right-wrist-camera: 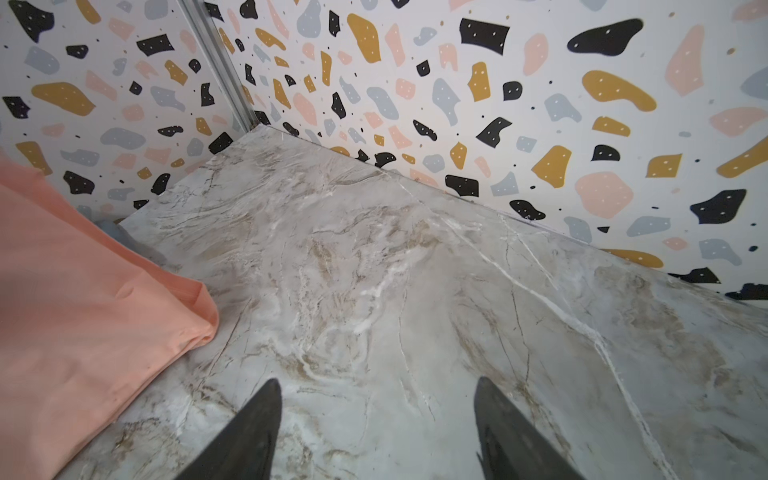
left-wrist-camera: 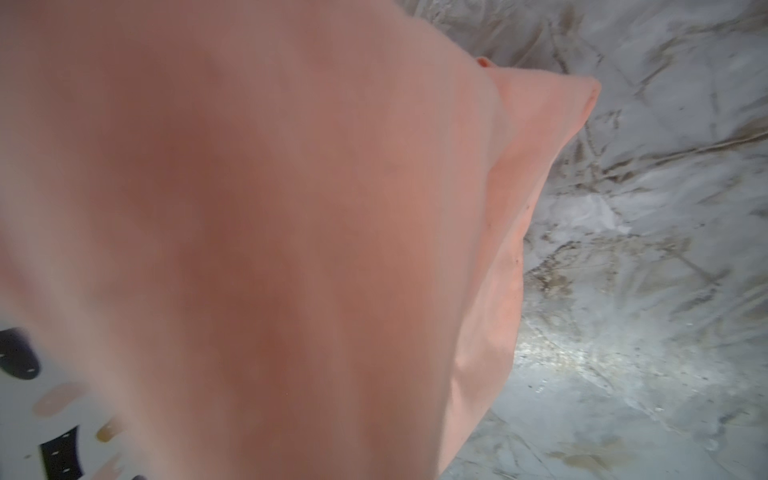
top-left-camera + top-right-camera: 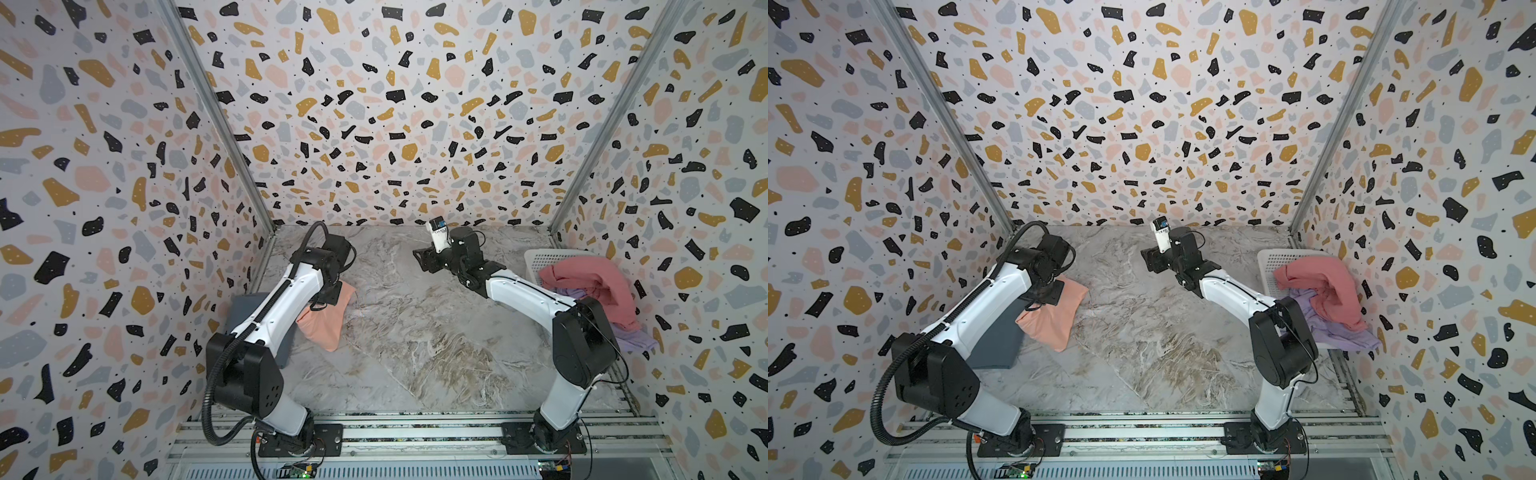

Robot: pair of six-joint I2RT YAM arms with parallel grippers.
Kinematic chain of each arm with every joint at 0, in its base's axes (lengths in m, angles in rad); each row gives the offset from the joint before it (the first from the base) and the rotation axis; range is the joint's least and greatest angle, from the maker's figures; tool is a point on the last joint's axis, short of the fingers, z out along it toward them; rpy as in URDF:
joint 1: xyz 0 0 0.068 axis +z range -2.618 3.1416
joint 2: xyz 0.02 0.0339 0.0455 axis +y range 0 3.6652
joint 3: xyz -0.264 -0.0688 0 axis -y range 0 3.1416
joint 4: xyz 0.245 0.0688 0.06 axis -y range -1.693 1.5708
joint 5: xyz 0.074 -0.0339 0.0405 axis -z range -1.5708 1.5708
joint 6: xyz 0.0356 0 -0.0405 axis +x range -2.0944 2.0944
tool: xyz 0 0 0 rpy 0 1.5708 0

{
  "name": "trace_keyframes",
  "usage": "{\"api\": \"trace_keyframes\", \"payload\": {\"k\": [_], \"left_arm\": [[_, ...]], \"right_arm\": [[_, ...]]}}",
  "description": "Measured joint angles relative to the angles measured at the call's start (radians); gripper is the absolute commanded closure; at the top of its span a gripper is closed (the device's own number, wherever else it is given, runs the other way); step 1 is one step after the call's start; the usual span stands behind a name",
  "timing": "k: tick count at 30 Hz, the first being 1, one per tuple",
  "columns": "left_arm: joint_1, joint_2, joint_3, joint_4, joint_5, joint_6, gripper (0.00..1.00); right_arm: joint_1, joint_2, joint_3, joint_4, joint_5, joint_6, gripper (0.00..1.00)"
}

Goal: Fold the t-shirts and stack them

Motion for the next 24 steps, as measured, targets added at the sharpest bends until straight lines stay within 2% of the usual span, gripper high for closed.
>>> {"api": "trace_keyframes", "payload": {"k": [6, 15, 24], "left_arm": [[0.003, 0.050, 0.016, -0.003, -0.061, 0.036, 1.00], [0.013, 0.013, 0.041, -0.023, -0.106, 0.029, 1.00], [0.117, 0.010, 0.051, -0.028, -0.142, 0.021, 1.00]], "right_arm": [[-0.053, 0.048, 0.064, -0.002, -0.003, 0.002, 0.27], [-0.172, 0.167, 0.169, -0.023, 0.002, 0.021, 0.27], [-0.221, 0.342, 0.385, -0.045, 0.008, 0.043, 0.27]]}}
